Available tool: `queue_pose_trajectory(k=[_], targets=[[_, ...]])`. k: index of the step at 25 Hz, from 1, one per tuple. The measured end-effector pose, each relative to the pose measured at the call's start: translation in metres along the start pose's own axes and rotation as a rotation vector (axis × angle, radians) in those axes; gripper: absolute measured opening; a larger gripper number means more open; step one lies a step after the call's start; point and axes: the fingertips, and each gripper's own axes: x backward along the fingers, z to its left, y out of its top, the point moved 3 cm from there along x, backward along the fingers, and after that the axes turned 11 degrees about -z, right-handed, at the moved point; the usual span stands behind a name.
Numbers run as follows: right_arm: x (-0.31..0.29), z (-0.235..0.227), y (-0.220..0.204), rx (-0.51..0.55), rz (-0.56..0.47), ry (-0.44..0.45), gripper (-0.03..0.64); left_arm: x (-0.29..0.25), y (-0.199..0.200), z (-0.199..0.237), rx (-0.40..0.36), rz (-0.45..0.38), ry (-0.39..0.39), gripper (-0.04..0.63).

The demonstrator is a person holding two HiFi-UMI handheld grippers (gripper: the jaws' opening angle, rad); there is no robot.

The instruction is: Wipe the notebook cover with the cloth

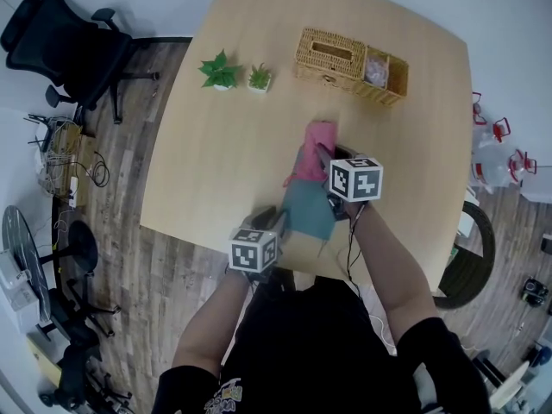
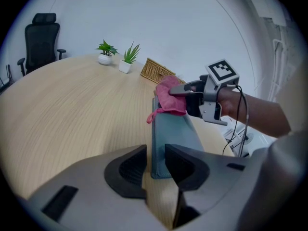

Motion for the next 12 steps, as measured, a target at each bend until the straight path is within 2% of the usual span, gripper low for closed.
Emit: queue_pose_trajectory(k=[4, 8, 12], targets=[[0.02, -0.004, 0.001, 0.016, -0.01, 0.012, 0.058, 0.0, -0.001, -0.002, -0.027, -0.009, 0.012, 0.11], [0.044, -0.004, 0.002, 0.029, -0.031, 0.05, 0.058, 0.004, 0.001, -0.003, -0.022, -0.023, 0.033, 0.112], [0.066, -0.004, 0.0, 0.041, -0.049, 0.086, 0.058, 0.01, 0.003, -0.007, -0.061, -0.043, 0.068, 0.11]])
